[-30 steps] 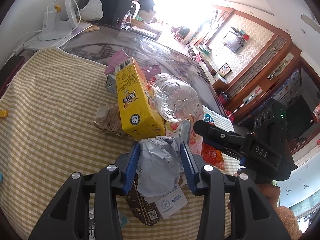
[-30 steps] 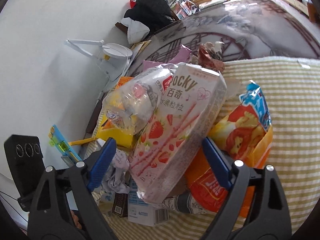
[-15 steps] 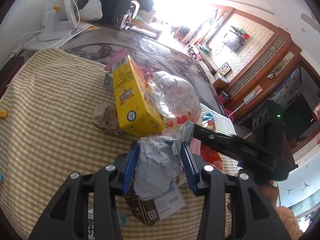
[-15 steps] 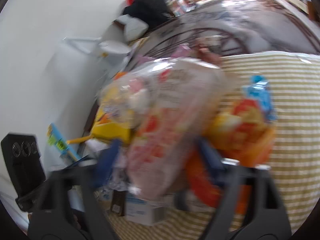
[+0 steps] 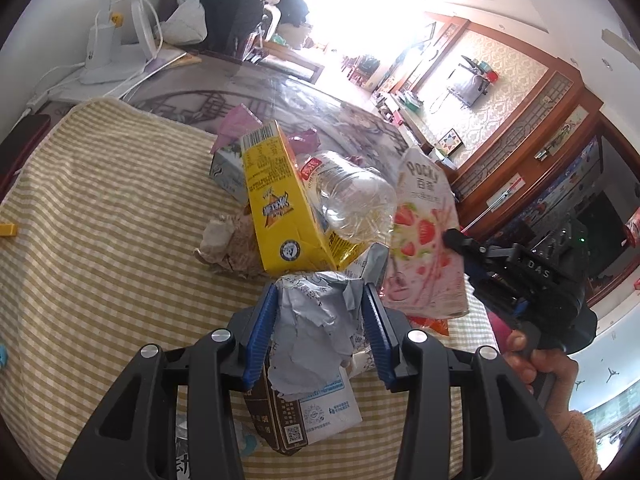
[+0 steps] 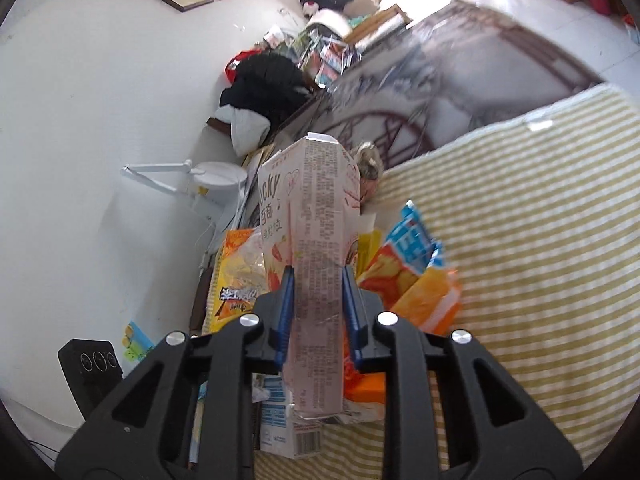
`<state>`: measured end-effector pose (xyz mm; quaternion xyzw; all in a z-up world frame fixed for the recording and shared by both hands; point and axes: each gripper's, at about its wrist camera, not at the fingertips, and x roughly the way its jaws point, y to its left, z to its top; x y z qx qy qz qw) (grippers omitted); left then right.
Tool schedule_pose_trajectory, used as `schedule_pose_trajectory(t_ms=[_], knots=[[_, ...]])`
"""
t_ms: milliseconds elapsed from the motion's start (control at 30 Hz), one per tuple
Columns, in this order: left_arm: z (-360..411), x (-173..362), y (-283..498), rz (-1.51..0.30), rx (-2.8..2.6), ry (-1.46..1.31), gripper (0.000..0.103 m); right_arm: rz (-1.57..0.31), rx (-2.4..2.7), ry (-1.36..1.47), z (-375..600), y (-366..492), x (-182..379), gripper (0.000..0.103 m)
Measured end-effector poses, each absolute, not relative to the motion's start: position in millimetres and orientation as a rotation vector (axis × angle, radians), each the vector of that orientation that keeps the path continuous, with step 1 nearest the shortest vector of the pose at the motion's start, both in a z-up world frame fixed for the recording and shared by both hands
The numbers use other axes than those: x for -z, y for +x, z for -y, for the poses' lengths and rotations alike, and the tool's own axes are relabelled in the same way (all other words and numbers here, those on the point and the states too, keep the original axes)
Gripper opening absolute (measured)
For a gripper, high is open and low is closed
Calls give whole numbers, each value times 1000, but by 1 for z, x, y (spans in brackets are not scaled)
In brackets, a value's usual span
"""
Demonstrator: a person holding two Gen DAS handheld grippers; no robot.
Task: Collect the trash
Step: 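Lift the foil with the left gripper while the right carries the Pocky box to the red bucket, then open the right gripper over the bucket while the left drops the foil into it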
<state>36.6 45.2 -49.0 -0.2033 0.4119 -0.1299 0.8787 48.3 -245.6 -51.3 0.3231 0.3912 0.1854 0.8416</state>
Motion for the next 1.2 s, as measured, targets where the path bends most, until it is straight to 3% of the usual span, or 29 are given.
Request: schedule_pose_trajectory(t_ms=[267,433,667,1067,1100,1133,1200], knots=[[-46,24,18,-697,209,-336,35,-674,-348,508,263,20,4,23],[-25,20,12,-689,226,-350,34,-570,-242,440,310,-11,-21,23],[69,25,13,-751,396,-314,34,-525,87,421,403,-58,-32,23],[240,25,18,-820,731,-250,34,-603,537,448,518,-117,-5,24],[253,25,21,-830,758,-250,34,-585,564,471,523,-121,-5,30],[263,23,23,-835,776,-249,34,-567,580,484,527,-124,-7,47],[284,21,27,-849,820,-244,34,-480,651,504,534,-141,-14,67]])
